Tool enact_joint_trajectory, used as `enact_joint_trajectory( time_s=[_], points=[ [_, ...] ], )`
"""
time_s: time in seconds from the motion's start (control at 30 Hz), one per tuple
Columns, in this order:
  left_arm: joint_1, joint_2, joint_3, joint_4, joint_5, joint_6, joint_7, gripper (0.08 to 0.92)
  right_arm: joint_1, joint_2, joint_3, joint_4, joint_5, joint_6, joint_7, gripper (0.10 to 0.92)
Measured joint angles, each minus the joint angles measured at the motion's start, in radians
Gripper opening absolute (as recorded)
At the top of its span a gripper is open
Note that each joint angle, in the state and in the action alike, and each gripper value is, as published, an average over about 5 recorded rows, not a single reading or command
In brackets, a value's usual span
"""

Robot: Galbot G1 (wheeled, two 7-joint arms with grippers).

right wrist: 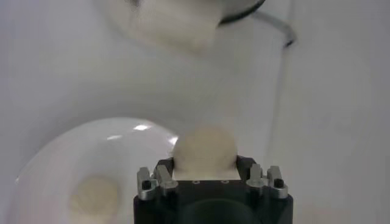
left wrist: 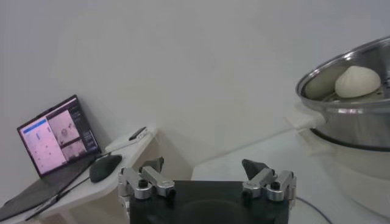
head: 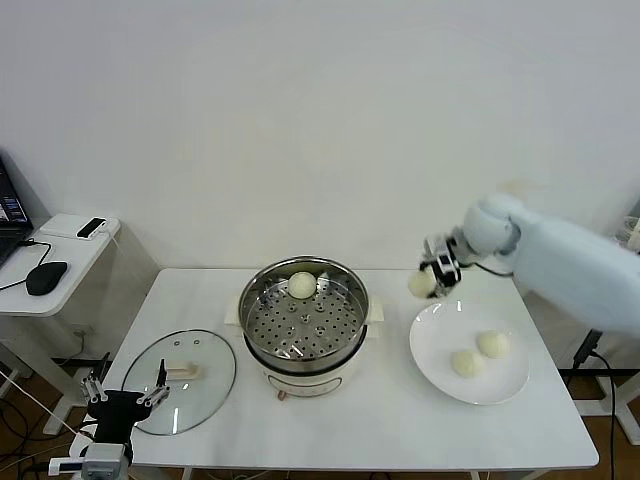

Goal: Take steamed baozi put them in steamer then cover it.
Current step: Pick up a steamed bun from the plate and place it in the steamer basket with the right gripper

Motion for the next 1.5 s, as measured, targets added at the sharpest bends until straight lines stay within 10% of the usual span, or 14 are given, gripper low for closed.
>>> enact_joint_trajectory(
  time_s=[0.73,1.5],
  points=[
    [-0.009,0.004,-0.025,-0.007,-0.008,0.013,0.004,0.823,0.154,0.406,-0.150,-0.034,0.383,-0.230,0.132,0.645],
    [-0.013,-0.006,-0.041,-0.022,-0.018,0.020,0.010,0.823,0.019,0.632,-0.198,-0.201,0.392,-0.346,0.187,0.645]
  ],
)
